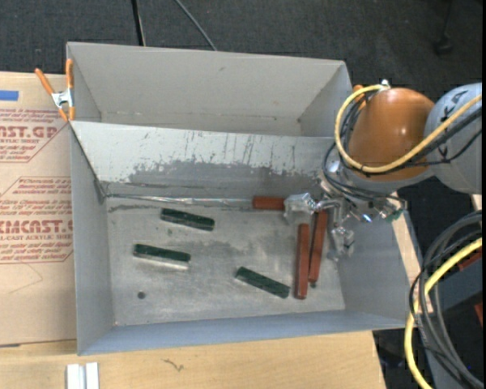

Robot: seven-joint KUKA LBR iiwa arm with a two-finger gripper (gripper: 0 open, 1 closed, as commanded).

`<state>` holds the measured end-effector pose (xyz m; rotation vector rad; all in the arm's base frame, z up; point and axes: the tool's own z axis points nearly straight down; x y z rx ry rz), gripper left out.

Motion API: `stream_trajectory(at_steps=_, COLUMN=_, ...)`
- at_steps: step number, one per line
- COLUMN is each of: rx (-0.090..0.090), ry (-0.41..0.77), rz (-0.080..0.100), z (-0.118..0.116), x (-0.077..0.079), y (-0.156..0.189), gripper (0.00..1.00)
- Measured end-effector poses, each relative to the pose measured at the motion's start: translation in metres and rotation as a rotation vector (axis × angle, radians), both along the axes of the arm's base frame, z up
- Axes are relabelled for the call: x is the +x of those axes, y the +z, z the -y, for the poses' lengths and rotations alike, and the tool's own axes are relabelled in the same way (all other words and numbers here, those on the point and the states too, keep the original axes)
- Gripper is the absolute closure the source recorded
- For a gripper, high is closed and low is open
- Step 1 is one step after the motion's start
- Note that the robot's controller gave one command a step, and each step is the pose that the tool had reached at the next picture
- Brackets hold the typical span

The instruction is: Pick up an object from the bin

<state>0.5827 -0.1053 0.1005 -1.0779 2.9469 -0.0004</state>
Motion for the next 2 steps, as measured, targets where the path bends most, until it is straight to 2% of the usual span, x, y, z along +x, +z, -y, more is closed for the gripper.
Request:
stream_trajectory(at_steps=1, rx=-0.001, ry=0.411, rz=-0.001, z=0.004, x=-0.003, y=0.0, gripper=0.0)
stream_trajectory(at_steps=2, rx=-0.002, ry=0.531, rz=0.003, z=-0.004, x=0.004, y=-0.03, gripper=0.0)
